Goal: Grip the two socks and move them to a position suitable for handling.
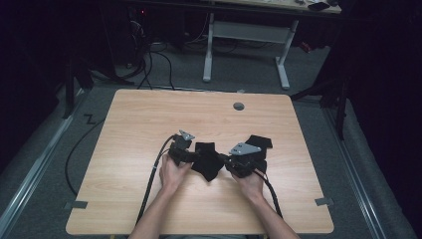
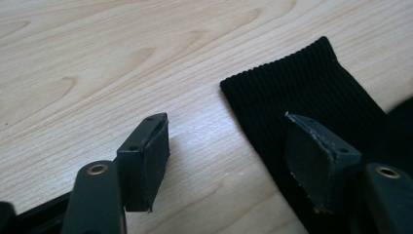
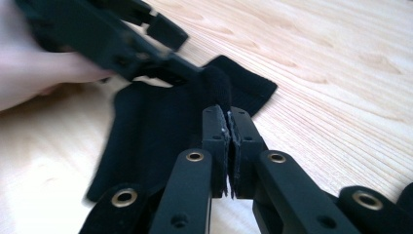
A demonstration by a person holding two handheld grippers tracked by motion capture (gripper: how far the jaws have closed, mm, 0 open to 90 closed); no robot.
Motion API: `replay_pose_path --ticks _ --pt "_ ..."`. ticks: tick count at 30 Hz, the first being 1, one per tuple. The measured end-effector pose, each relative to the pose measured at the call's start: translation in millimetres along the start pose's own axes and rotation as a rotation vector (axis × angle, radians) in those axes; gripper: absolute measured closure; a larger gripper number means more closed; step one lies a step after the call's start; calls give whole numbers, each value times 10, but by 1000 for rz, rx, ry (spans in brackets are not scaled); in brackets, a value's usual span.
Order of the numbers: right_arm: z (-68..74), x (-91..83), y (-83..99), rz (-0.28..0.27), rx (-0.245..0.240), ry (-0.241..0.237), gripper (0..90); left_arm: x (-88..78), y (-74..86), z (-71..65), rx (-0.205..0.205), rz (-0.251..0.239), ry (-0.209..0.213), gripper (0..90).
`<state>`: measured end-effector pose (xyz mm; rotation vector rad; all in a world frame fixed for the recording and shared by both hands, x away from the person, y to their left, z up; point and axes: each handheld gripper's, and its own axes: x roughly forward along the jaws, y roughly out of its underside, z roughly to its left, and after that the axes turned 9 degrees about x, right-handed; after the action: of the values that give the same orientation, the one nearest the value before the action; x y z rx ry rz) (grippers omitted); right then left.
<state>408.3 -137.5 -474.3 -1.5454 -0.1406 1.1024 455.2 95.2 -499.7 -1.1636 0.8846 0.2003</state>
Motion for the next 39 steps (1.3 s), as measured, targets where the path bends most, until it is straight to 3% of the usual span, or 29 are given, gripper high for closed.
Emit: replay_pose_path --ticks 6,10,14,16,19,25,28,30,33,36,39 --pt "103 -179 15 -32 -40 -51 870 41 -18 45 -36 -10 -41 345" --pt "160 -232 -1 -43 -75 -67 870 87 -121 84 -50 40 -49 336" --pt "178 -229 34 -14 -100 -71 870 132 -200 115 -43 64 -74 337" --pt "176 -234 69 -2 -105 -82 869 150 -189 158 -77 52 -65 338" --pt "179 -225 133 20 -120 -111 868 164 -202 205 -95 57 -77 340" --pt "354 -125 285 139 -224 -130 846 178 -239 258 -96 79 -69 341" --pt "380 -34 349 184 -205 -148 769 125 -241 226 -87 65 -60 337" --pt "362 20 377 205 -162 -164 708 43 -245 181 -68 38 -45 343" --pt "345 30 377 213 -128 -184 638 -120 -244 66 -20 0 -2 355" --pt "353 -34 333 186 -128 -197 622 -196 -219 -37 26 -2 31 358" --pt "317 -113 276 130 -88 -237 636 -185 -175 -77 47 19 45 366"
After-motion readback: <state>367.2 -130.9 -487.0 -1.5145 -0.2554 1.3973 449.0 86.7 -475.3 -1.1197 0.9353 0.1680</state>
